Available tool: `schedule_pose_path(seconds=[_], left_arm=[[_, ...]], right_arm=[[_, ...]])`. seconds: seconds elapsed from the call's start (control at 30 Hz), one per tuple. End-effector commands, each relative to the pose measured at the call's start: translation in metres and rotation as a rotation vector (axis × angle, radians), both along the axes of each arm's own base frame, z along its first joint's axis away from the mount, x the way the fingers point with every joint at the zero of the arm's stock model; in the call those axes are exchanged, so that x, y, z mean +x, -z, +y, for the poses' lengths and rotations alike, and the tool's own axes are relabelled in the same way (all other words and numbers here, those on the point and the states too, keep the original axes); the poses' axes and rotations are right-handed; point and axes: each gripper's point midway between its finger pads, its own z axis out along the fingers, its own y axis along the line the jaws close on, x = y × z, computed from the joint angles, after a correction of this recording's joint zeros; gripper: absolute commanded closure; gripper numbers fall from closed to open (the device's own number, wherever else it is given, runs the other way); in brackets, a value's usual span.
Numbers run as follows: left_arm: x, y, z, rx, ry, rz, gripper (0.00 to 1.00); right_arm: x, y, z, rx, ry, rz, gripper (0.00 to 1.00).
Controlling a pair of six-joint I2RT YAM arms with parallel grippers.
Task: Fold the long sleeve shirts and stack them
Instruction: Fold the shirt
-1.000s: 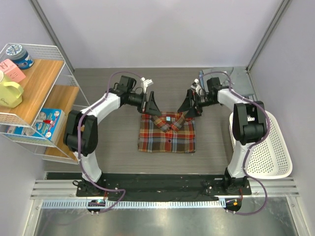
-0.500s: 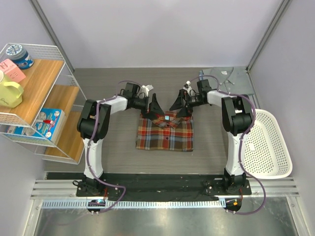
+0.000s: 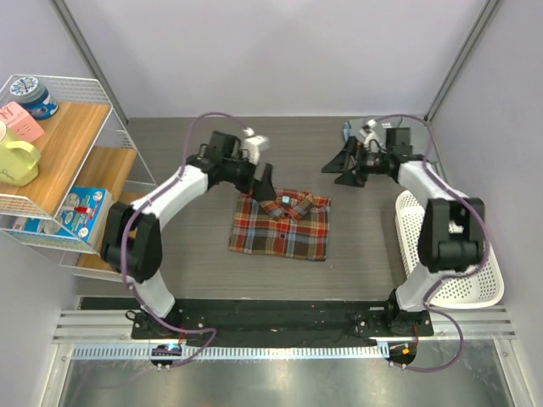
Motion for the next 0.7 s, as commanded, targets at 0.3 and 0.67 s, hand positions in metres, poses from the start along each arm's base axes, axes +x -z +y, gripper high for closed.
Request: schedule_pose_path(seconds=[0.3,0.67], left_arm=[[-0.143,0.053,-0.114,0.444,0.727,-0.748,0.00],[-0.164,0.091,-0.150,0.343,0.865,-0.888,0.22]], right_arm=[[-0.070,0.060,-0.048,-0.221,0.235,0.276,0.00],[-0.097,0.078,-0.054,-0.215,0.230,0.355,0.00]])
